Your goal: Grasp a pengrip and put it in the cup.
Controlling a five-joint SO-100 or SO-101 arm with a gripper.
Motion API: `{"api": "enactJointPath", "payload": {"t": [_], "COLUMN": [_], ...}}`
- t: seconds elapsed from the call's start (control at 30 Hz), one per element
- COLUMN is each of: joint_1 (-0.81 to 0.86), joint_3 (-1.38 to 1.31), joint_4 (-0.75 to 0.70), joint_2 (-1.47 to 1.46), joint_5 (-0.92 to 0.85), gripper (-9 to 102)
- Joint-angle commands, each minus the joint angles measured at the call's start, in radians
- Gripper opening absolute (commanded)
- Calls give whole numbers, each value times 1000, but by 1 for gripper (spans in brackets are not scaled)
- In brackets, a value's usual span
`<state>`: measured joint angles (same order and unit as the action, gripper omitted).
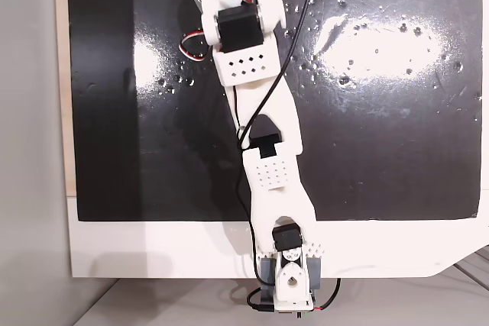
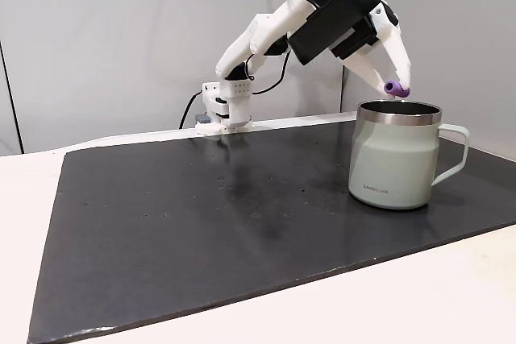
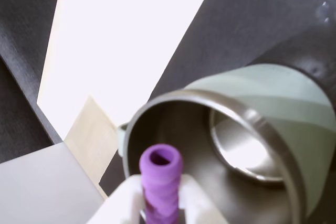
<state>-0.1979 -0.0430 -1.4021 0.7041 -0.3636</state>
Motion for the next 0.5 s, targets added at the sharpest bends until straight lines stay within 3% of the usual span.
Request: {"api": "enactJointPath", "payload": {"t": [0.0, 0.1, 0.27, 0.47], "joint_1": [-23, -38, -40, -26], "joint_3": [-63, -74, -92, -106], "joint_4": [21, 6, -41, -61], "joint_2": [15, 15, 15, 15], "joint_5": [0, -2, -3, 12], "gripper": [0, 2, 18, 20]}}
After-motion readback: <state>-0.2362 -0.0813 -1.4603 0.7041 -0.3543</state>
